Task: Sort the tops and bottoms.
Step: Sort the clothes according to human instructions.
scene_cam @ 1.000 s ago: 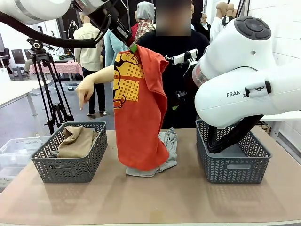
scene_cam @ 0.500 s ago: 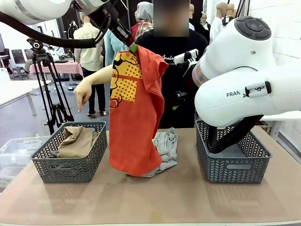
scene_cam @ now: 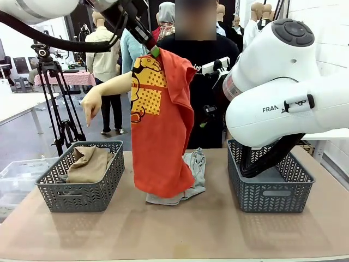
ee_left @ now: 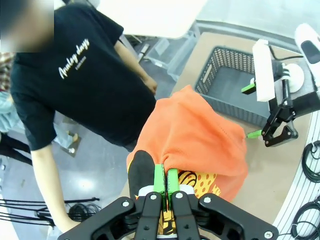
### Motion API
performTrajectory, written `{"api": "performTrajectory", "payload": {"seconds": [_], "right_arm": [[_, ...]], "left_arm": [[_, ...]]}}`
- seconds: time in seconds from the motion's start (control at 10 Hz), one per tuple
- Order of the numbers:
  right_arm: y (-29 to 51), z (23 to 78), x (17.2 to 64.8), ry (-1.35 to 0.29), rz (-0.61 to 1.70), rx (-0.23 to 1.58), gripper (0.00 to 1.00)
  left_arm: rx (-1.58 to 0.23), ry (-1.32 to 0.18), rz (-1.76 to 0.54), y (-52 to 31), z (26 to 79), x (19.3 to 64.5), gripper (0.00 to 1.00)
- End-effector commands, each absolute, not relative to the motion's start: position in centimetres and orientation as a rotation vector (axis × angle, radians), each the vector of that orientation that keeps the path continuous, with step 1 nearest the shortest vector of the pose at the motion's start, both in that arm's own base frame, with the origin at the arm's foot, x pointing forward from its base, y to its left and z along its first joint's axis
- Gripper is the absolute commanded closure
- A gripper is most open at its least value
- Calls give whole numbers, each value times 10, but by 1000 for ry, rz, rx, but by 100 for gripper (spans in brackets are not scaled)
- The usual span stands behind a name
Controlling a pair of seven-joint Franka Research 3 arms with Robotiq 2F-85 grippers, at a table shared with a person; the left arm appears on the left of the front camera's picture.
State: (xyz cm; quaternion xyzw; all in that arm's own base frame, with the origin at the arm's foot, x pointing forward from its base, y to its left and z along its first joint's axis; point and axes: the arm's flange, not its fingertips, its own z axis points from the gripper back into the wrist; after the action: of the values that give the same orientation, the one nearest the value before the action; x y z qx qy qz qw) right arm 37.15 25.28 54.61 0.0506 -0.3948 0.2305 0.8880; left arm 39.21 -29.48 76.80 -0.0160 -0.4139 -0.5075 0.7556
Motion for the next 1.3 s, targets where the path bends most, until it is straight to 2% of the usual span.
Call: {"api": "performTrajectory", "payload": {"seconds": [0.0, 0.1, 0.6, 0.7, 0.8, 1.0, 1.2], "right_arm": [[252, 543, 371, -826, 485, 114, 0], [252, 543, 371, -826, 485, 114, 0], [252, 543, 371, -826, 485, 114, 0], [252, 543, 371, -826, 485, 114, 0], [252, 543, 371, -826, 485, 114, 0], [252, 543, 371, -826, 485, 114, 0], [252, 543, 371, -826, 485, 114, 0]], "left_arm": [[49, -940, -1114, -256, 805, 386, 100], [53, -916, -1067, -229, 815, 390, 100], [184, -1019, -847, -132, 850, 386, 100], [212, -1010, -797, -131, 853, 384, 100], [139, -997, -886, -131, 851, 388, 100], [139, -997, -886, -131, 851, 388, 100], [188, -1027, -829, -122, 856, 400, 100]]}}
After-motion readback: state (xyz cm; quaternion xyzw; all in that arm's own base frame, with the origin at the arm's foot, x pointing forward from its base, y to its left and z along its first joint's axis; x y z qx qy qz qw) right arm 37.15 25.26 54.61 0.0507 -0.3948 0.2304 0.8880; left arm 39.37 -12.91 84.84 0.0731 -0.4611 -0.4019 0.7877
